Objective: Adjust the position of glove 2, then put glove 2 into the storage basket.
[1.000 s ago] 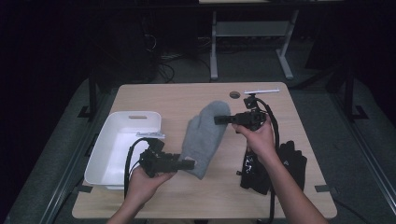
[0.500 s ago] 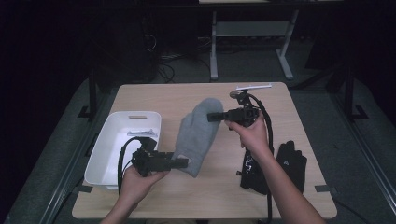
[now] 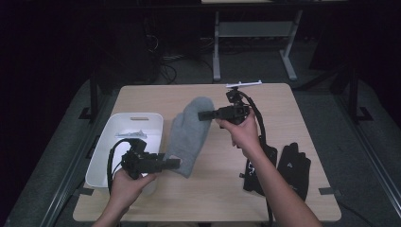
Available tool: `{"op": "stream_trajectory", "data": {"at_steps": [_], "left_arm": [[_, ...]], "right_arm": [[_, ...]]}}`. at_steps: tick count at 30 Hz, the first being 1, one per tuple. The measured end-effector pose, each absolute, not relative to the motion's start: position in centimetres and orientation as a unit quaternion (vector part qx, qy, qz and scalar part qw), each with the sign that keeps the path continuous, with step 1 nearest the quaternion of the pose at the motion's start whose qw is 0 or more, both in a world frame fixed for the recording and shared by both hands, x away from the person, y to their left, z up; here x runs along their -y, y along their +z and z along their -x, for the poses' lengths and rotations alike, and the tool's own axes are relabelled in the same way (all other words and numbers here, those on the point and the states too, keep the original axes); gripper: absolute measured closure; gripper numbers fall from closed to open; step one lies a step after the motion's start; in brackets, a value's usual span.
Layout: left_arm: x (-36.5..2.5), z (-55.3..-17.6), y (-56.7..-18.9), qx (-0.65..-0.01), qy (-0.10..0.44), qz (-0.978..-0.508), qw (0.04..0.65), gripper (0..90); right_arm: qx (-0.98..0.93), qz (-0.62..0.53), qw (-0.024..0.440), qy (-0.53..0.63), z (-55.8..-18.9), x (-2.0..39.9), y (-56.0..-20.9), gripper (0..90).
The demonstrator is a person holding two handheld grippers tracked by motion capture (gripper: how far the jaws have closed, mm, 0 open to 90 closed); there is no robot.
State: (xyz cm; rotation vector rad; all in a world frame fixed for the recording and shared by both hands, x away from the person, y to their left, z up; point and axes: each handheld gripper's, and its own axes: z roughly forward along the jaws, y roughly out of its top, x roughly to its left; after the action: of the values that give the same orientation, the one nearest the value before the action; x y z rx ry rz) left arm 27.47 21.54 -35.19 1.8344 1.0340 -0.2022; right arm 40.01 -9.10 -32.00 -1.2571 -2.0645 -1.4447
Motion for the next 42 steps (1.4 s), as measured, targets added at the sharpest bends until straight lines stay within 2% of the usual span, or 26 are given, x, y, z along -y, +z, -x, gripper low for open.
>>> {"op": "stream_trajectory", "data": {"at_steps": [42], "left_arm": [[-27.4,-26.1,-34.2,-0.460,-0.057,-0.730,0.502,41.0]], "right_arm": [[0.750,0.402,0.170,-0.497,-41.3,1.7,-30.3,73.2]]}}
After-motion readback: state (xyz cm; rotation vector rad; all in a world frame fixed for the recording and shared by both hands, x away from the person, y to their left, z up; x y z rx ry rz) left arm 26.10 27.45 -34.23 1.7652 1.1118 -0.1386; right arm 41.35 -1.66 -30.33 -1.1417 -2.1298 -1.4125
